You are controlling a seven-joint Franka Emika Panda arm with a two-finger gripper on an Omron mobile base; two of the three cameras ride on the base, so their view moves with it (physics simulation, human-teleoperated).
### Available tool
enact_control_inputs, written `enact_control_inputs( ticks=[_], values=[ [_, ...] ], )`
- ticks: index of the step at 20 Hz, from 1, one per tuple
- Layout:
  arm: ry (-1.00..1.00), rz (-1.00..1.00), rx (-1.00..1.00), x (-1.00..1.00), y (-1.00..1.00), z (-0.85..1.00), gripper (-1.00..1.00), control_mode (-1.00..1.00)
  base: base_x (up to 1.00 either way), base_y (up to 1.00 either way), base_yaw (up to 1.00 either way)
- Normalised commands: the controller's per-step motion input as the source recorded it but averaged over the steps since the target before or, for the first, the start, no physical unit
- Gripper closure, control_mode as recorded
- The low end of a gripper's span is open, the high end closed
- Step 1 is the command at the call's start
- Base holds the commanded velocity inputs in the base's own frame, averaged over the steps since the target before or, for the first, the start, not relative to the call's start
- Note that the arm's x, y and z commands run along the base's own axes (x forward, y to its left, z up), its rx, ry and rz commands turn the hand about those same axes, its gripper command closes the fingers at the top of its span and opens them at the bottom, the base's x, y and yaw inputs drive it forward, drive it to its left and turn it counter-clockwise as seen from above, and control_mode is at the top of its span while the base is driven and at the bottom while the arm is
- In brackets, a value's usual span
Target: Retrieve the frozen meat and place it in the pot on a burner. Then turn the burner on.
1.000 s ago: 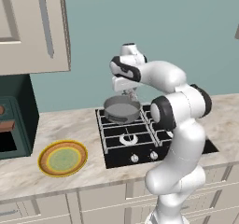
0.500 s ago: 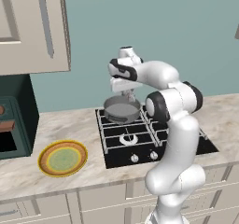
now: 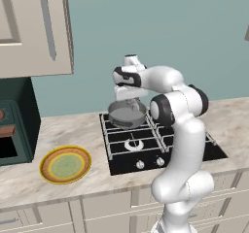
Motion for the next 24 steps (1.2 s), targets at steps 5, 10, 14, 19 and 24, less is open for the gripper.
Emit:
enact_control_inputs(
  ticks=[5, 10, 14, 19, 24],
  values=[
    [0.01, -0.05, 0.00, 0.10, 0.00, -0.29, 1.00, -1.00, 0.00, 0.00, 0.00],
    [0.02, -0.05, 0.00, 0.13, 0.00, -0.27, 1.00, -1.00, 0.00, 0.00, 0.00],
    [0.00, -0.04, 0.00, 0.16, 0.00, -0.25, 1.00, -1.00, 0.00, 0.00, 0.00],
    [0.00, -0.03, 0.00, 0.24, 0.00, -0.13, 1.00, -1.00, 0.00, 0.00, 0.00],
    [0.00, -0.01, 0.00, 0.17, 0.00, -0.06, 1.00, -1.00, 0.00, 0.00, 0.00]
  ],
)
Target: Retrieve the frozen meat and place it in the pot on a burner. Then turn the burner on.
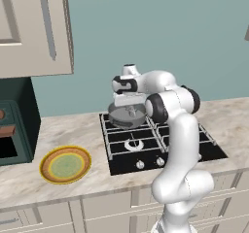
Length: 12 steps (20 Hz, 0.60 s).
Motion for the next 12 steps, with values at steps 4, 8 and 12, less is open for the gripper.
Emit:
enact_control_inputs(
  ticks=[4, 8, 12],
  values=[
    [0.00, 0.00, 0.00, 0.09, 0.00, -0.03, 1.00, -1.00, 0.00, 0.00, 0.00],
    [0.00, 0.00, 0.00, 0.06, 0.01, -0.07, 1.00, -1.00, 0.00, 0.00, 0.00],
    [0.00, 0.00, 0.02, 0.10, 0.07, -0.14, -1.00, -1.00, 0.00, 0.00, 0.00]
  ],
)
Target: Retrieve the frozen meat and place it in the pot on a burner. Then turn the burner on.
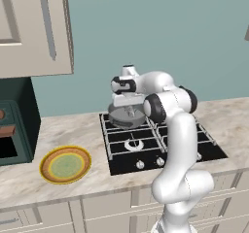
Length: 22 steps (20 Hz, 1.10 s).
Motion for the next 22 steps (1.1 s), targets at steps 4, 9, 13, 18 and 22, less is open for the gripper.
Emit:
enact_control_inputs(
  ticks=[4, 9, 13, 18, 22],
  values=[
    [0.00, 0.00, 0.00, 0.06, 0.02, -0.07, -1.00, -1.00, 0.00, 0.00, 0.00],
    [0.00, 0.00, 0.00, 0.01, 0.00, 0.00, -1.00, -1.00, 0.00, 0.00, 0.00],
    [0.00, 0.00, 0.00, 0.00, 0.00, 0.04, -1.00, -1.00, 0.00, 0.00, 0.00],
    [-0.01, 0.00, 0.00, -0.22, 0.00, 0.39, -1.00, -1.00, 0.00, 0.00, 0.00],
    [-0.02, 0.00, 0.00, -0.46, -0.01, 0.45, -1.00, -1.00, 0.00, 0.00, 0.00]
  ],
)
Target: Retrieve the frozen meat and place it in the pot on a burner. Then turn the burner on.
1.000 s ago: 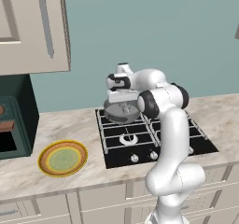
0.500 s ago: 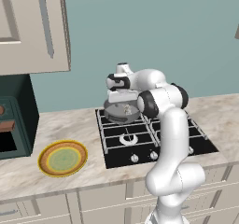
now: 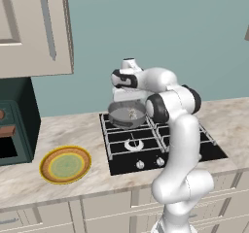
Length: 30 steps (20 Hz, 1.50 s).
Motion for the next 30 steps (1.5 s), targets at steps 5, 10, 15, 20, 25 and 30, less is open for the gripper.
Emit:
enact_control_inputs(
  ticks=[5, 10, 15, 20, 25, 30],
  values=[
    [-0.14, 0.00, 0.00, -0.91, -0.16, 0.33, -1.00, -1.00, 0.00, 0.00, 0.00],
    [-0.26, 0.00, 0.00, -1.00, -0.34, 0.31, -1.00, -1.00, 0.00, 0.00, 0.00],
    [-0.21, 0.00, 0.00, -1.00, -0.33, 0.50, -1.00, -1.00, 0.00, 0.00, 0.00],
    [-0.04, 0.00, 0.01, -1.00, -0.14, 0.26, -1.00, -1.00, 0.00, 0.00, 0.00],
    [0.04, 0.00, 0.03, -0.87, -0.07, 0.00, -1.00, -1.00, 0.00, 0.00, 0.00],
    [0.04, 0.00, 0.00, -0.56, -0.06, -0.22, -1.00, -1.00, 0.00, 0.00, 0.00]
  ],
)
